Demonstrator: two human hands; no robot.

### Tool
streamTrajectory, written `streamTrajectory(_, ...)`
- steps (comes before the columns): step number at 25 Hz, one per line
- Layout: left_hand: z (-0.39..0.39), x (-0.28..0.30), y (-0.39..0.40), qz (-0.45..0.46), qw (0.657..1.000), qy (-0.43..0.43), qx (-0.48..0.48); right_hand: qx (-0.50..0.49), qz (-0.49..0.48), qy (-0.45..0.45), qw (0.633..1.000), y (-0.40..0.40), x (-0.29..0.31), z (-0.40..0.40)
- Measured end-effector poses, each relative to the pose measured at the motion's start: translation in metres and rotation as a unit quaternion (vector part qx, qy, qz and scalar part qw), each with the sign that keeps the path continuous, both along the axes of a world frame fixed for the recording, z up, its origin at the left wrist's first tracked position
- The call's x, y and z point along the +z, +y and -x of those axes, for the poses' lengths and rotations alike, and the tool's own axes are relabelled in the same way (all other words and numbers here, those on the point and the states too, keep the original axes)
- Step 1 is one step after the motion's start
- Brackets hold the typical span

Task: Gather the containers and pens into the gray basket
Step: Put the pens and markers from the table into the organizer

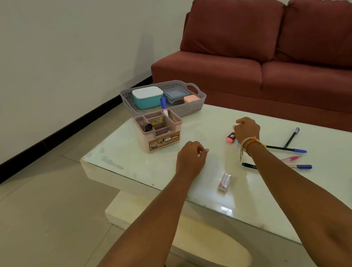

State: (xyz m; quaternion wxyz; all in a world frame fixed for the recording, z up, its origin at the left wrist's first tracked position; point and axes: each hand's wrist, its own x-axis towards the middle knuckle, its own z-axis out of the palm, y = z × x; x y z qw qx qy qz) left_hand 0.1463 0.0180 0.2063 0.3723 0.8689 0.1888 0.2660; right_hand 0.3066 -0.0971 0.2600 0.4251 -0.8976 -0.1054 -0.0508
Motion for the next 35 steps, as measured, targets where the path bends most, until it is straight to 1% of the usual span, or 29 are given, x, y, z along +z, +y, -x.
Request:
streamTrajectory(3,-0.025,-0.002,-0.004,-0.006,1.0,0.026,-0.006,0.005,0.059,0.036,0.998,0.0,-0.008,-0.031)
streamTrajectory(5,-0.038,-0.001,0.0,-0.048,0.997,0.064,-0.002,0.031,0.114,0.065,0.991,0.004,-0.011,-0.049)
streamTrajectory(7,-0.047,0.001,0.002,-0.095,0.991,0.097,0.007,0.054,0.149,0.074,0.985,0.009,-0.012,-0.058)
streamTrajectory(9,-0.056,-0.001,0.004,-0.122,0.987,0.103,0.003,0.073,0.171,0.066,0.98,0.018,-0.011,-0.06)
streamTrajectory(11,-0.063,-0.004,0.005,-0.119,0.988,0.095,0.003,0.09,0.195,0.049,0.975,0.032,-0.013,-0.056)
streamTrajectory(15,-0.067,-0.003,0.007,-0.107,0.986,0.124,0.029,0.116,0.179,0.052,0.976,0.058,-0.012,-0.028)
streamTrajectory(18,-0.059,-0.002,0.003,-0.086,0.989,0.116,0.032,0.117,0.132,0.086,0.981,0.065,-0.011,-0.006)
streamTrajectory(20,-0.049,-0.003,0.003,-0.044,0.993,0.098,0.04,0.125,0.083,0.121,0.981,0.067,-0.011,0.007)
streamTrajectory(22,-0.037,-0.002,0.005,-0.006,0.994,0.088,0.057,0.128,0.016,0.164,0.978,0.067,-0.011,0.018)
streamTrajectory(24,-0.022,-0.003,0.008,0.016,0.995,0.068,0.07,0.112,-0.071,0.204,0.97,0.062,-0.009,0.03)
streamTrajectory(26,-0.007,-0.004,0.009,0.043,0.996,0.024,0.077,0.09,-0.178,0.247,0.948,0.058,-0.004,0.041)
streamTrajectory(28,0.007,-0.004,0.01,0.091,0.992,-0.039,0.079,0.086,-0.298,0.281,0.908,0.053,0.001,0.05)
streamTrajectory(29,0.013,-0.004,0.011,0.114,0.988,-0.066,0.079,0.09,-0.332,0.283,0.895,0.051,0.002,0.054)
streamTrajectory(30,0.018,-0.003,0.011,0.13,0.985,-0.083,0.079,0.092,-0.337,0.273,0.896,0.051,0.002,0.057)
streamTrajectory(33,0.028,0.0,0.01,0.16,0.979,-0.1,0.08,0.117,-0.284,0.203,0.93,0.049,0.002,0.069)
streamTrajectory(35,0.032,0.001,0.008,0.165,0.978,-0.099,0.082,0.138,-0.262,0.183,0.937,0.048,0.002,0.072)
